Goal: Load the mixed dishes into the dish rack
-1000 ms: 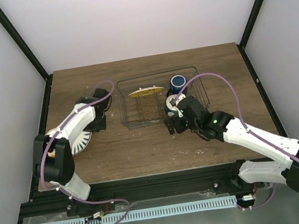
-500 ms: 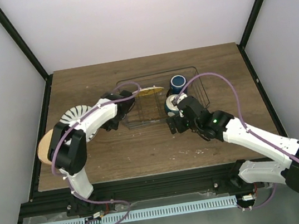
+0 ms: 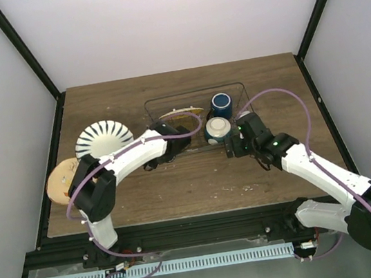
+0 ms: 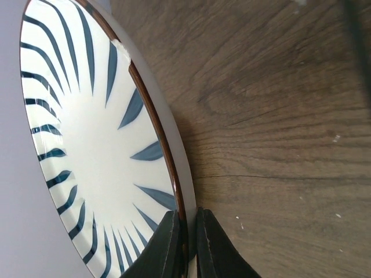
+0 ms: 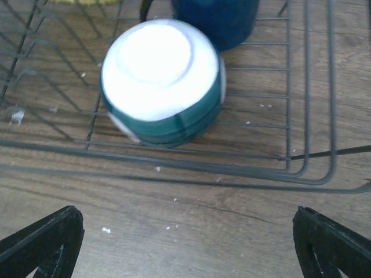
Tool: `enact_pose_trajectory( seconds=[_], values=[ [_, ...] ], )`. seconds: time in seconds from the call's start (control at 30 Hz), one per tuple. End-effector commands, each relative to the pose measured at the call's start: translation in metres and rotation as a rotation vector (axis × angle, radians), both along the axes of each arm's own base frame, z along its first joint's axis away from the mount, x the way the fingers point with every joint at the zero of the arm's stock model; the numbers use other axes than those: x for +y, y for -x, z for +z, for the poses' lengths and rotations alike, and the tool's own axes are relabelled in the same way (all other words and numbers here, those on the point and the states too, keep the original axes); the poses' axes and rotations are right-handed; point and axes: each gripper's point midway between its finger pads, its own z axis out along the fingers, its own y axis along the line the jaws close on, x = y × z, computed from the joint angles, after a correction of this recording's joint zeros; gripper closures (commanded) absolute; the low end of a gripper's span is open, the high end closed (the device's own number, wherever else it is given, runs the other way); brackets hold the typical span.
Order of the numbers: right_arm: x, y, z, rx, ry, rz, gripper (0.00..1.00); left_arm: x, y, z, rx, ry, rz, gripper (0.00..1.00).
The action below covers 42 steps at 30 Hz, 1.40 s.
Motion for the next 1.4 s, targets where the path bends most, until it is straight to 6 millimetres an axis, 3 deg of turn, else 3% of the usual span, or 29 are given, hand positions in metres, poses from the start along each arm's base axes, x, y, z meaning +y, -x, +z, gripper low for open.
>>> enact_pose_trajectory(
  seconds=[0.0, 0.2, 0.53, 0.67, 0.77, 0.97, 1.37],
  values=[
    [-0.002, -0.014, 0.021, -0.045, -0.125, 0.018, 0.0, -0.009, 0.003, 0.038, -0.078, -0.078, -0.101, 1.0],
    [-0.001, -0.035, 0.04, -0.079, -0.209, 0.055, 0.0, -0.037, 0.02, 0.04, -0.057, -0.023, -0.19, 1.0],
    [0.001, -0.067, 0.092, -0.143, -0.452, 0.226, 0.0, -0.099, 0.043, 0.033, -0.022, 0.051, -0.408, 1.0],
    [0.009, -0.07, 0.108, -0.144, -0.523, 0.317, 0.0, -0.12, 0.051, 0.035, -0.016, 0.056, -0.497, 1.0],
    [0.023, -0.061, 0.112, -0.115, -0.586, 0.416, 0.0, -0.14, 0.062, 0.033, -0.005, 0.049, -0.585, 1.0],
    [0.044, -0.038, 0.105, -0.02, -0.719, 0.556, 0.0, -0.178, 0.084, 0.027, 0.03, 0.035, -0.732, 1.0],
    [0.076, -0.018, 0.072, 0.113, -0.754, 0.632, 0.0, -0.243, 0.11, 0.032, 0.007, 0.071, -0.918, 1.0]
  ],
)
